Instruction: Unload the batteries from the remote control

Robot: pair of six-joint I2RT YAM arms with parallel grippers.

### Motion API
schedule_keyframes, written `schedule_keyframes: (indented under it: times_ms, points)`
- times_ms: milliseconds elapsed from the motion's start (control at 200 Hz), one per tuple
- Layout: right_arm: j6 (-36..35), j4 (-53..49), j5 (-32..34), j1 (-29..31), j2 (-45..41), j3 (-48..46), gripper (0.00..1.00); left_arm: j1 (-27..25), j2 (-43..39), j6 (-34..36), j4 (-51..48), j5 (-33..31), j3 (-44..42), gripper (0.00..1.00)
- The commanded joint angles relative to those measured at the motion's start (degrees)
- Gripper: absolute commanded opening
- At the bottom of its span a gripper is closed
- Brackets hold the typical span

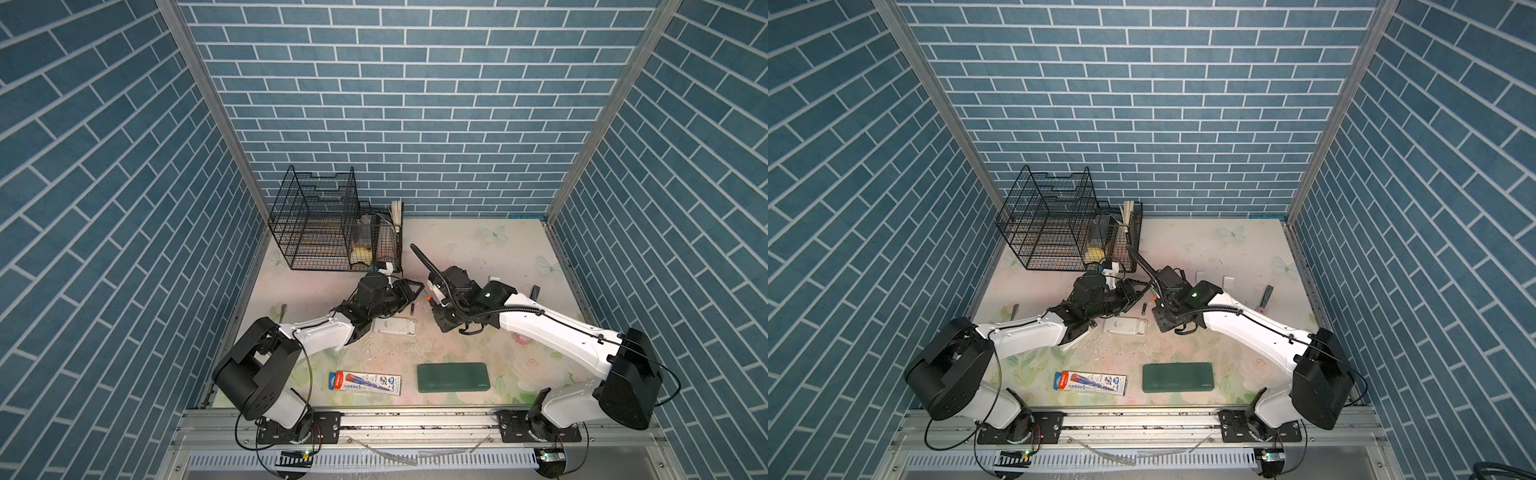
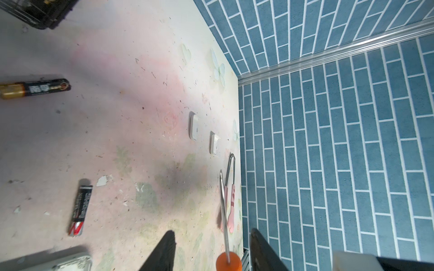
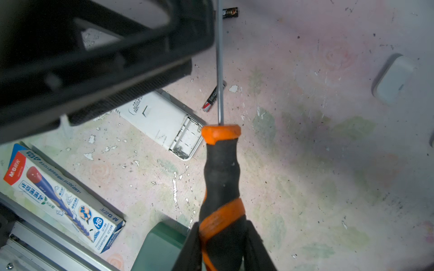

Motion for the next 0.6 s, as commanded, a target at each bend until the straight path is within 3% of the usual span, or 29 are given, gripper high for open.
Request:
schedule_keyframes:
  times_ms: [0, 590]
  points:
    - [0.1, 1.6, -1.8, 0.4, 0.6, 3.1, 0.0, -0.8, 1.6, -0.3, 3.2, 1.0, 1.9, 0.5]
    - [2.3, 5.2, -3.2, 0.3, 2.1, 4.3, 0.0, -2.6, 2.9, -1.1, 5.2, 0.8, 1.8, 0.41]
